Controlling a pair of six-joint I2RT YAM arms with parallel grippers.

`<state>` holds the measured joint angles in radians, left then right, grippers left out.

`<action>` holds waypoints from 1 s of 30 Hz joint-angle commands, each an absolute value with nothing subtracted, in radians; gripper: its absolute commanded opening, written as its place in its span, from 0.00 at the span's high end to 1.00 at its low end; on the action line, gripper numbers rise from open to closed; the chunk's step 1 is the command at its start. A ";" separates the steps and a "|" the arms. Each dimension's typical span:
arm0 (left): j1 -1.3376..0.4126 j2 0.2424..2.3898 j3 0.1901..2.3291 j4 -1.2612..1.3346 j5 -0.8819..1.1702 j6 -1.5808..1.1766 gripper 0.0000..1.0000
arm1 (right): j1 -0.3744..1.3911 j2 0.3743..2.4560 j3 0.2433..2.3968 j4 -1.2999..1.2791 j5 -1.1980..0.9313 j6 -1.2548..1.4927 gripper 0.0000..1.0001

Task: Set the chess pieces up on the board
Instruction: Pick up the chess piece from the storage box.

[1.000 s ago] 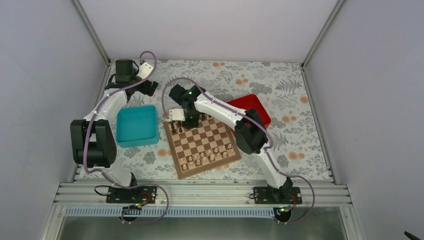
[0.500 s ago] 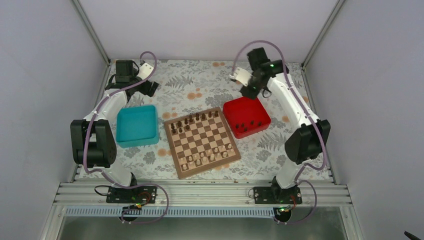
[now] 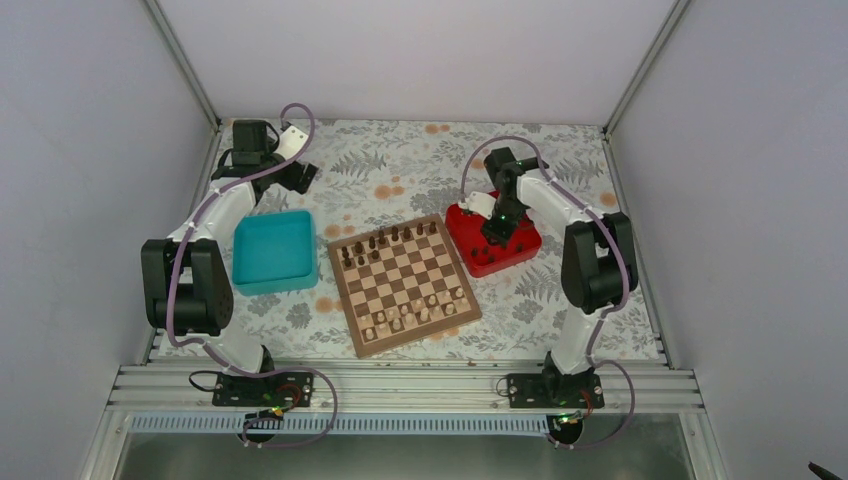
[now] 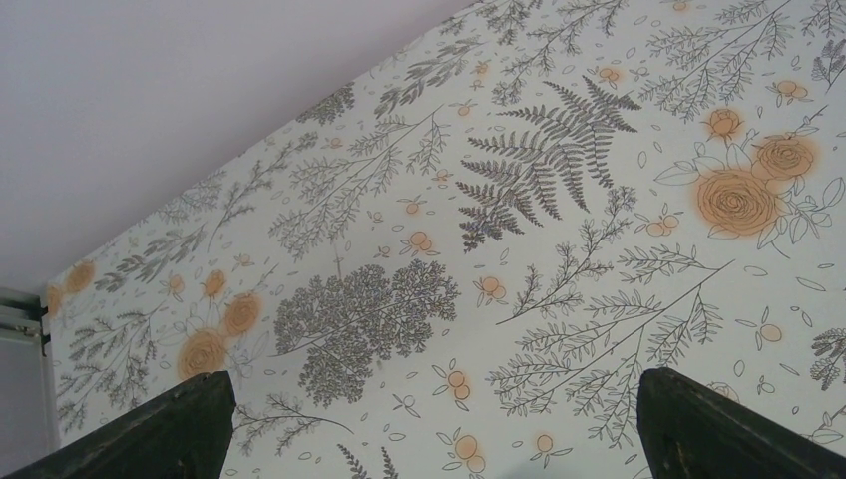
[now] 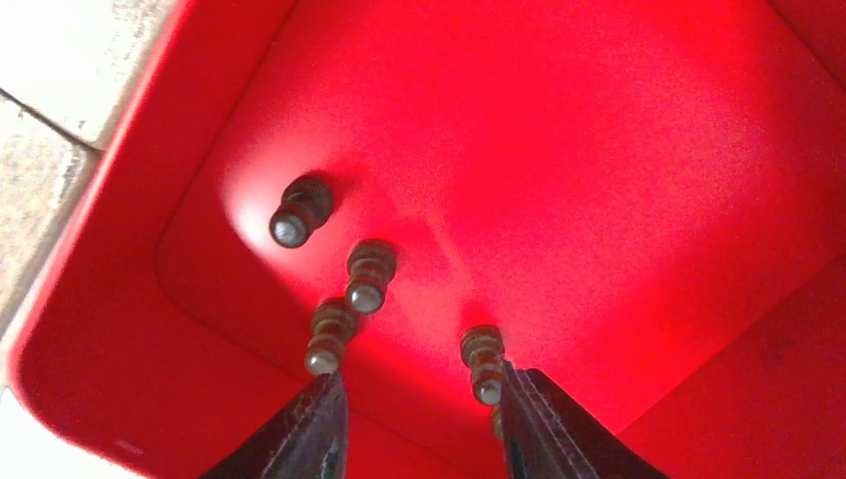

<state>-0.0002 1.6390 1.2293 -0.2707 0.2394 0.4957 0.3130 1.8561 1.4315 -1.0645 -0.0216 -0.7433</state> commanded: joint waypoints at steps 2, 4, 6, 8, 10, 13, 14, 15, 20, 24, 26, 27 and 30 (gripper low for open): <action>-0.010 1.649 1.236 -0.268 0.229 0.488 0.00 | 0.313 1.892 1.408 -1.006 -0.046 -0.770 0.60; -0.011 1.654 1.238 -0.271 0.226 0.489 0.00 | 0.313 1.901 1.415 -1.009 -0.061 -0.776 0.60; -0.011 1.655 1.238 -0.272 0.225 0.489 0.00 | 0.313 1.911 1.423 -1.019 -0.081 -0.780 0.61; -0.012 1.655 1.238 -0.272 0.224 0.489 0.00 | 0.314 1.917 1.427 -1.023 -0.088 -0.782 0.62; -0.013 1.655 1.239 -0.270 0.222 0.490 0.00 | 0.315 1.922 1.426 -1.026 -0.090 -0.783 0.62; -0.012 1.657 1.238 -0.271 0.223 0.491 0.00 | 0.314 1.933 1.426 -1.032 -0.104 -0.784 0.63; -0.014 1.656 1.237 -0.271 0.222 0.490 0.00 | 0.315 1.936 1.424 -1.035 -0.104 -0.784 0.63; -0.014 1.658 1.237 -0.271 0.222 0.492 0.00 | 0.315 1.941 1.424 -1.037 -0.104 -0.784 0.63; -0.014 1.657 1.234 -0.268 0.222 0.492 0.00 | 0.315 1.963 1.421 -1.035 -0.112 -0.784 0.64; -0.014 1.656 1.235 -0.268 0.220 0.492 0.00 | 0.314 1.976 1.423 -1.019 -0.111 -0.785 0.66; -0.014 1.654 1.235 -0.269 0.220 0.492 0.00 | 0.315 1.986 1.424 -1.014 -0.105 -0.784 0.69; -0.014 1.654 1.235 -0.269 0.219 0.492 0.00 | 0.314 1.993 1.425 -1.011 -0.100 -0.783 0.71; -0.014 1.654 1.234 -0.270 0.218 0.493 0.00 | 0.316 2.001 1.428 -1.009 -0.089 -0.781 0.81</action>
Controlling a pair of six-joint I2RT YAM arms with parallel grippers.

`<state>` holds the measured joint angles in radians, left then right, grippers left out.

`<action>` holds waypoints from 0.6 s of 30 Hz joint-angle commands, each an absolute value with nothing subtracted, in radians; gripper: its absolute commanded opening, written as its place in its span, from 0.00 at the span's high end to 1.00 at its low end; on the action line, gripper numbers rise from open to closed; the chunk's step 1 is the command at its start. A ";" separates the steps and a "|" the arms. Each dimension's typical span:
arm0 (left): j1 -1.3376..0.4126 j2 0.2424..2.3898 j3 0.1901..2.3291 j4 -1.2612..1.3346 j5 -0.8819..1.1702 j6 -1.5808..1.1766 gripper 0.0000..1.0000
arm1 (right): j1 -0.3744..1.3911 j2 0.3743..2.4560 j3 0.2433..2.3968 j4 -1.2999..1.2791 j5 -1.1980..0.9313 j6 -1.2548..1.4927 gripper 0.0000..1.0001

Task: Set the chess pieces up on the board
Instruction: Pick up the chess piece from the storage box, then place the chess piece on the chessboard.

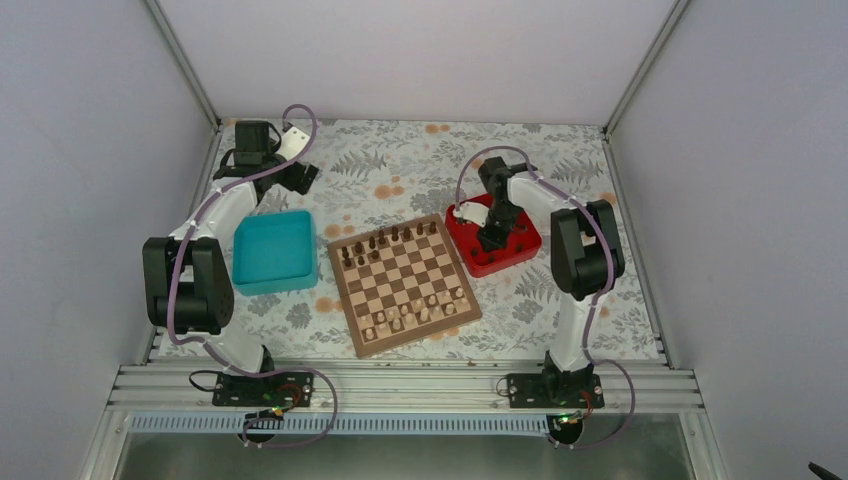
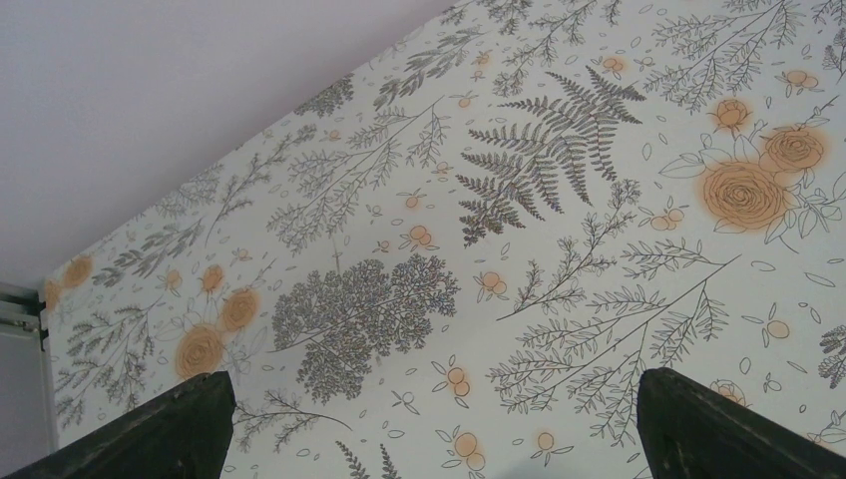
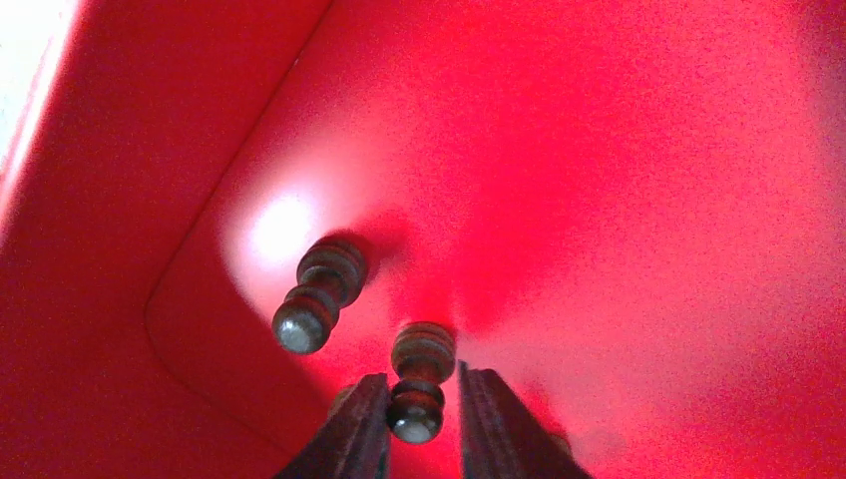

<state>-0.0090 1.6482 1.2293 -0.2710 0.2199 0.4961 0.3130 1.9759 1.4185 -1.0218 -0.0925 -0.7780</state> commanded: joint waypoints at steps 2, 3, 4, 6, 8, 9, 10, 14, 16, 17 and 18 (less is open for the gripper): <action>-0.014 1.654 1.234 -0.270 0.219 0.494 0.00 | 0.316 1.991 1.437 -1.017 -0.085 -0.779 0.87; -0.014 1.652 1.234 -0.268 0.219 0.493 0.00 | 0.315 1.981 1.446 -1.023 -0.085 -0.780 0.89; -0.014 1.652 1.234 -0.268 0.221 0.493 0.00 | 0.315 1.971 1.456 -1.031 -0.083 -0.779 0.91; -0.014 1.652 1.233 -0.267 0.222 0.492 0.00 | 0.317 1.948 1.481 -1.051 -0.074 -0.777 0.92; -0.014 1.652 1.231 -0.267 0.225 0.492 0.00 | 0.325 1.919 1.513 -1.077 -0.058 -0.769 0.93; -0.015 1.652 1.230 -0.267 0.227 0.492 0.00 | 0.333 1.907 1.533 -1.089 -0.050 -0.765 0.93; -0.014 1.652 1.230 -0.265 0.229 0.492 0.00 | 0.351 1.897 1.555 -1.103 -0.044 -0.762 0.93; -0.014 1.648 1.230 -0.266 0.233 0.490 0.00 | 0.435 1.888 1.660 -1.160 -0.022 -0.748 0.93; -0.014 1.646 1.232 -0.266 0.235 0.491 0.00 | 0.491 1.903 1.716 -1.186 -0.010 -0.740 0.93; -0.014 1.644 1.232 -0.266 0.236 0.490 0.00 | 0.525 1.916 1.748 -1.201 -0.007 -0.737 0.93; -0.014 1.642 1.232 -0.267 0.235 0.489 0.00 | 0.557 1.931 1.776 -1.212 -0.004 -0.735 0.93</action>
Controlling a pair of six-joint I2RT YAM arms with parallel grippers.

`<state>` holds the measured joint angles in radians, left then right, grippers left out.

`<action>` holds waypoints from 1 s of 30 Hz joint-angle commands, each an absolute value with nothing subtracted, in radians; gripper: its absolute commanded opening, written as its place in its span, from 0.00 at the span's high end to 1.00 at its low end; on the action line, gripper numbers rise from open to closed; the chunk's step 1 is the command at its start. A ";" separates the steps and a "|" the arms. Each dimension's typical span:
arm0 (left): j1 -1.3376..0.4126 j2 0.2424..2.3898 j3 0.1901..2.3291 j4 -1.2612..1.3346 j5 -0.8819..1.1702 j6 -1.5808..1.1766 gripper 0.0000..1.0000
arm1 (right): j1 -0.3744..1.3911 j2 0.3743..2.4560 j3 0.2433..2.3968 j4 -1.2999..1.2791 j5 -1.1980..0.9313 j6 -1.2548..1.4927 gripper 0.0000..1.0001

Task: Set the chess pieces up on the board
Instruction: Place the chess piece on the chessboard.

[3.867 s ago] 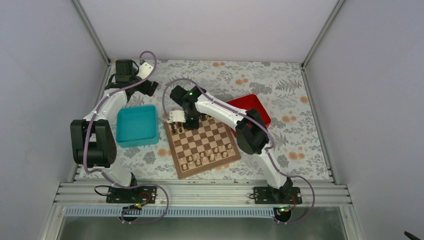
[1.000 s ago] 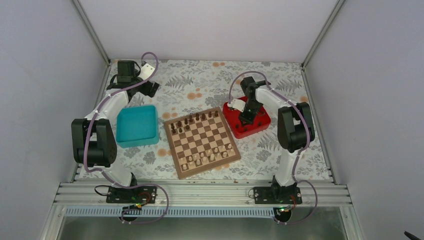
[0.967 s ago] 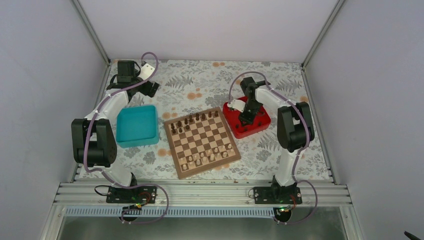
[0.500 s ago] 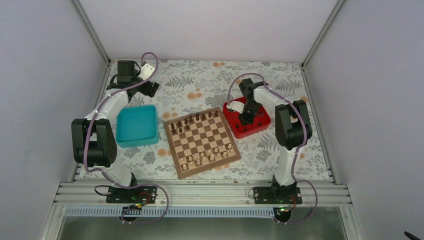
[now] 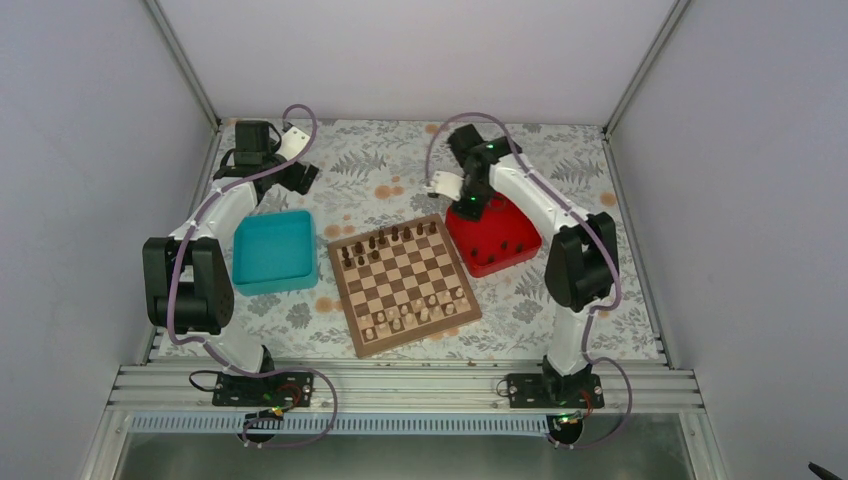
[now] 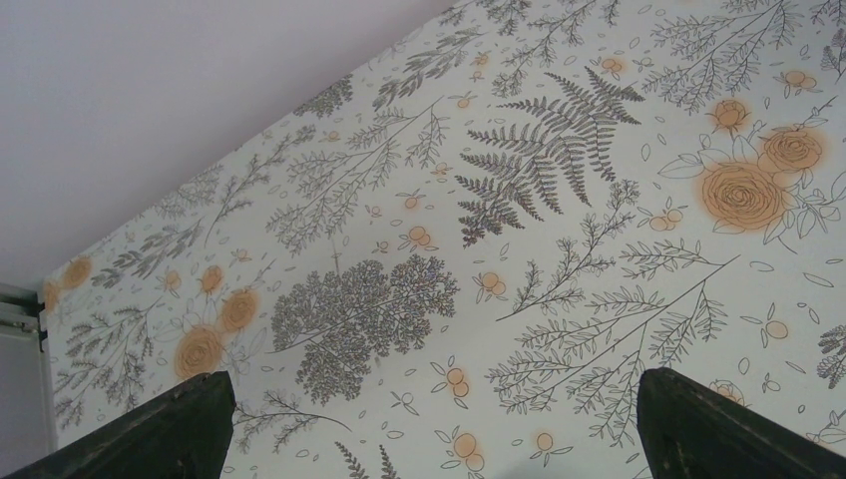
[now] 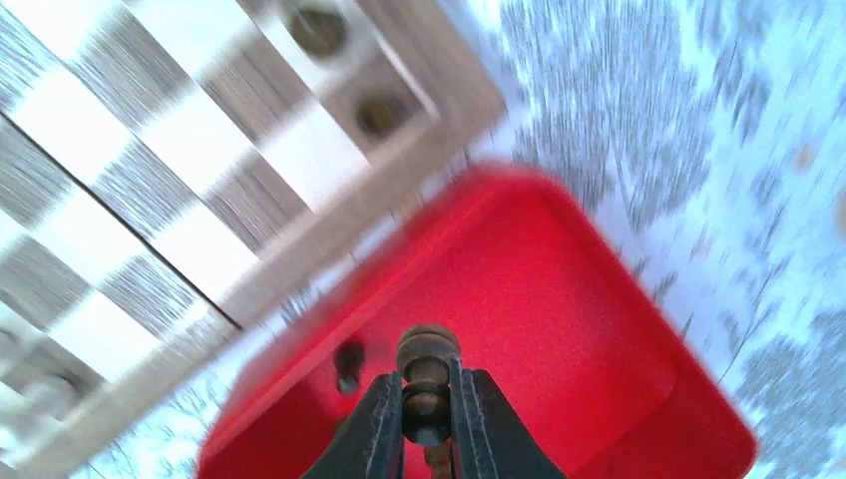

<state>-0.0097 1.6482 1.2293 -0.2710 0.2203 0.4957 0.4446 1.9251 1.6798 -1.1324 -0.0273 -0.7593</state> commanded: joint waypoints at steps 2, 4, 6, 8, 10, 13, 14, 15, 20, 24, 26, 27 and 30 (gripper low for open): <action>-0.014 1.640 1.233 -0.269 0.229 0.488 0.00 | 0.623 1.961 1.833 -1.230 -0.003 -0.732 0.92; -0.014 1.639 1.235 -0.271 0.222 0.487 0.00 | 0.679 1.997 1.895 -1.245 -0.005 -0.731 0.92; -0.014 1.634 1.233 -0.271 0.222 0.489 0.00 | 0.724 2.039 1.942 -1.262 -0.008 -0.733 0.92; -0.014 1.630 1.233 -0.271 0.225 0.489 0.00 | 0.758 2.085 1.977 -1.263 -0.016 -0.738 0.92; -0.014 1.630 1.237 -0.273 0.228 0.489 0.00 | 0.790 2.124 2.004 -1.264 -0.025 -0.741 0.92; -0.014 1.629 1.236 -0.276 0.233 0.488 0.00 | 0.818 2.170 2.025 -1.249 -0.039 -0.748 0.92; -0.014 1.628 1.236 -0.274 0.234 0.488 0.00 | 0.824 2.182 2.026 -1.239 -0.041 -0.749 0.92; -0.014 1.627 1.236 -0.274 0.235 0.489 0.00 | 0.830 2.194 2.025 -1.229 -0.038 -0.749 0.92; -0.015 1.625 1.232 -0.269 0.237 0.489 0.00 | 0.839 2.237 2.028 -1.205 -0.037 -0.749 0.91; -0.014 1.626 1.231 -0.267 0.241 0.489 0.00 | 0.842 2.252 2.026 -1.186 -0.050 -0.749 0.90; -0.014 1.627 1.230 -0.267 0.241 0.489 0.00 | 0.849 2.261 2.025 -1.174 -0.054 -0.749 0.90; -0.014 1.626 1.229 -0.266 0.241 0.489 0.00 | 0.853 2.267 2.024 -1.170 -0.052 -0.749 0.90; -0.014 1.628 1.227 -0.265 0.241 0.491 0.00 | 0.859 2.281 2.030 -1.158 -0.055 -0.751 0.90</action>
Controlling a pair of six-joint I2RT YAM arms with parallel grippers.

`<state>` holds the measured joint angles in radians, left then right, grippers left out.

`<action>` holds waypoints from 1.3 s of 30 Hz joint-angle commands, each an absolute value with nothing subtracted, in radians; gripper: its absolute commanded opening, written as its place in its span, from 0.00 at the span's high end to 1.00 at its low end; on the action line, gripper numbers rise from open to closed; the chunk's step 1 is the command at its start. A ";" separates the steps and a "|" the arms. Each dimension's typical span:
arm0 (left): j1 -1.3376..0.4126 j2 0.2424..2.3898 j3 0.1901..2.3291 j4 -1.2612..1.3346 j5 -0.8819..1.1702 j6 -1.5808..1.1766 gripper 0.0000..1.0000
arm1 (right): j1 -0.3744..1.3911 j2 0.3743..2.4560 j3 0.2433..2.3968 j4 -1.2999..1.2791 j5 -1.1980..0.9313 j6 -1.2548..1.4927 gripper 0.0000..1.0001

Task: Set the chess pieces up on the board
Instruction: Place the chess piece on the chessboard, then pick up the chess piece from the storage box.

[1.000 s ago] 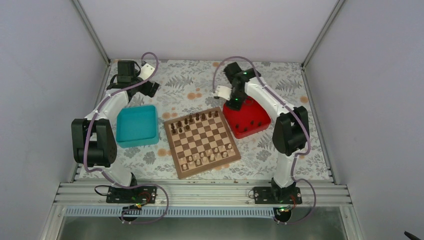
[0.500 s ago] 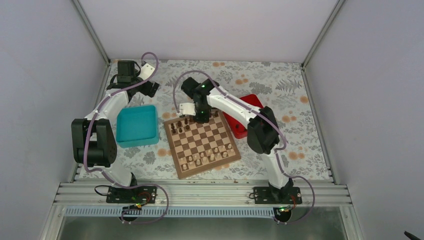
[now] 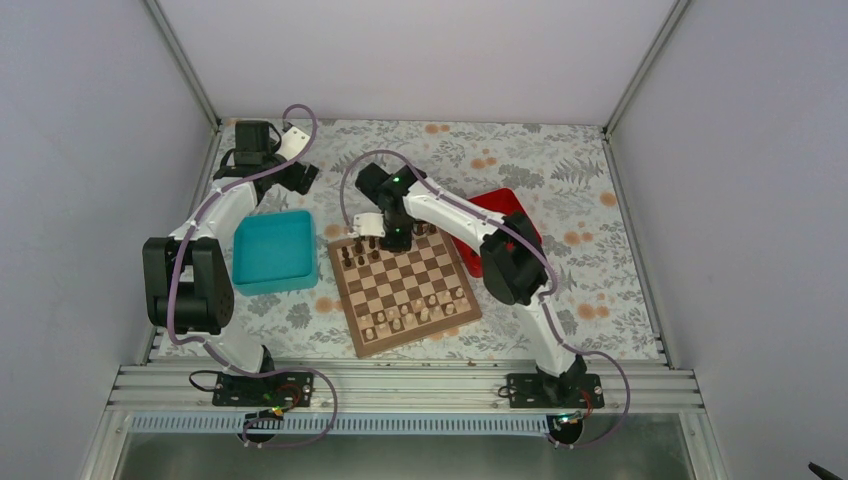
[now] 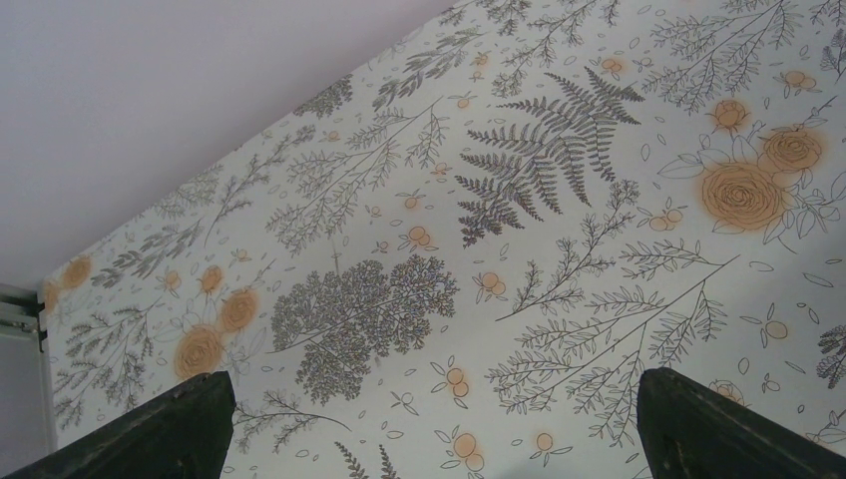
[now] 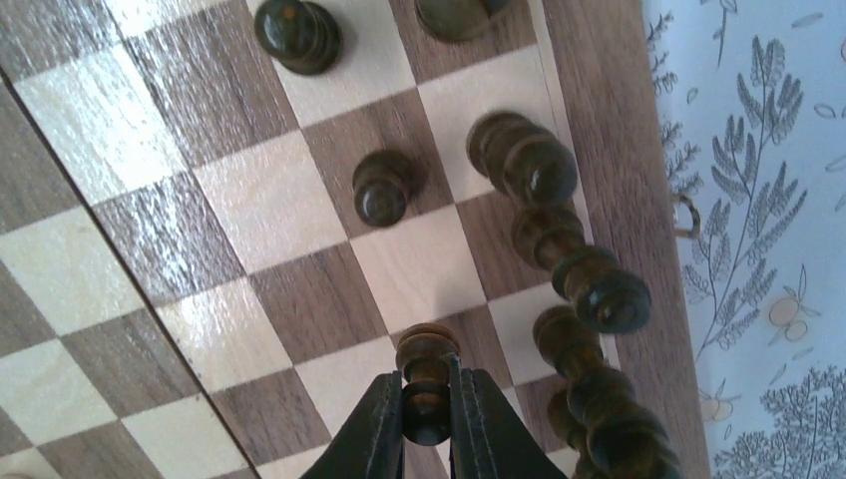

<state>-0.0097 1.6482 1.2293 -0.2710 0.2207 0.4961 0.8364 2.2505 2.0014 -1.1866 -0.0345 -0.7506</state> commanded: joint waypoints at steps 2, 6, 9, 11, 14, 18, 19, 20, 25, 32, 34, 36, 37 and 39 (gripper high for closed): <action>-0.014 1.627 1.226 -0.265 0.239 0.491 0.00 | 0.863 2.290 2.036 -1.151 -0.056 -0.752 0.90; -0.014 1.629 1.226 -0.263 0.241 0.491 0.00 | 0.871 2.308 2.044 -1.145 -0.045 -0.751 0.90; -0.014 1.629 1.224 -0.263 0.242 0.491 0.00 | 0.870 2.315 2.047 -1.143 -0.038 -0.751 0.89; -0.013 1.628 1.224 -0.262 0.242 0.490 0.00 | 0.870 2.317 2.048 -1.143 -0.036 -0.752 0.89; -0.014 1.628 1.224 -0.262 0.245 0.492 0.00 | 0.871 2.320 2.051 -1.144 -0.037 -0.752 0.88; -0.013 1.627 1.224 -0.262 0.246 0.492 0.00 | 0.870 2.323 2.052 -1.152 -0.036 -0.755 0.85; -0.014 1.629 1.222 -0.260 0.243 0.492 0.00 | 0.870 2.324 2.052 -1.152 -0.036 -0.755 0.84; -0.014 1.630 1.221 -0.257 0.240 0.491 0.00 | 0.871 2.325 2.055 -1.152 -0.036 -0.754 0.83; -0.015 1.629 1.220 -0.255 0.238 0.492 0.00 | 0.869 2.301 2.073 -1.162 -0.019 -0.744 0.73; -0.015 1.621 1.221 -0.253 0.232 0.488 0.00 | 0.848 2.168 2.101 -1.220 0.004 -0.725 0.68; -0.014 1.617 1.218 -0.252 0.230 0.487 0.00 | 0.819 2.090 2.093 -1.237 0.021 -0.713 0.67; -0.014 1.615 1.216 -0.249 0.230 0.488 0.00 | 0.774 2.016 2.058 -1.248 0.036 -0.701 0.64; -0.014 1.616 1.217 -0.250 0.230 0.486 0.00 | 0.746 1.975 2.022 -1.241 0.046 -0.695 0.62; -0.014 1.619 1.221 -0.251 0.230 0.484 0.00 | 0.663 1.898 1.929 -1.214 0.060 -0.693 0.60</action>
